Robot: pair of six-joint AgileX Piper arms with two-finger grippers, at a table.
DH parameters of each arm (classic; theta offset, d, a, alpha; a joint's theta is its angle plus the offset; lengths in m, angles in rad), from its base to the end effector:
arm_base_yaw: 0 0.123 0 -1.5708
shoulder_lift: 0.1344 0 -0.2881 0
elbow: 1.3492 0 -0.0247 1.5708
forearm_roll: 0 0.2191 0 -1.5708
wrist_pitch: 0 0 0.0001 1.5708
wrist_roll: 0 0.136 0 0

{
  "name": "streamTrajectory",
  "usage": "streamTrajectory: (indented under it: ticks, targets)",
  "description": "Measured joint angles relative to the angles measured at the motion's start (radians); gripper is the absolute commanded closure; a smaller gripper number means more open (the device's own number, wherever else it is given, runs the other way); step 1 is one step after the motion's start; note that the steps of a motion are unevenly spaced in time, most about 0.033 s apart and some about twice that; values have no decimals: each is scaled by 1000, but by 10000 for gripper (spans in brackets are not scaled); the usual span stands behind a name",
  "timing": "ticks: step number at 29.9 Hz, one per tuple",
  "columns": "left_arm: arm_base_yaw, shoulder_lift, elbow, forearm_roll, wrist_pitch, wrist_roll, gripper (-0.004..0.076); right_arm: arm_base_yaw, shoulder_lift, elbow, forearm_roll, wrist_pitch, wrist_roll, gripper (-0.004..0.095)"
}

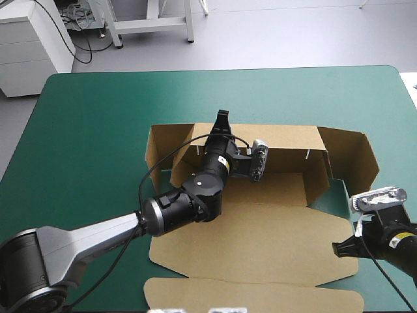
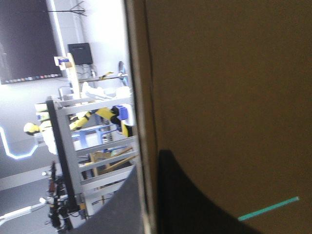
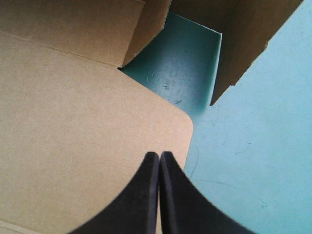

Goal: Fold the box

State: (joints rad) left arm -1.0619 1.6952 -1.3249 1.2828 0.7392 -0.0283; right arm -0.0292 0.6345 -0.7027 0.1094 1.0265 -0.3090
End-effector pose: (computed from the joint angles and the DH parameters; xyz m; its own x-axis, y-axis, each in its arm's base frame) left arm 0.2620 -0.2892 0.3110 0.2642 0.9637 -0.0394 0.3862 -0.0683 0.9199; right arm 0.0933 0.0100 0.2782 -0.7311 -0.2272 -0.6434 -0.2206 0.9710 -0.0922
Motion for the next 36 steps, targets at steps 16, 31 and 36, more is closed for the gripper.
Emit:
streamTrajectory:
  ticks: [16, 31, 36]
  targets:
    - [-22, -6, 169, 360, 14, -283, 734, 0, 0, 0, 0, -18, -2, 919]
    - [-22, -6, 179, 413, 14, -388, 734, 0, 0, 0, 140, -41, -10, 166]
    - [-22, -6, 179, 414, 14, -389, 734, 0, 0, 0, 174, -47, 0, 166]
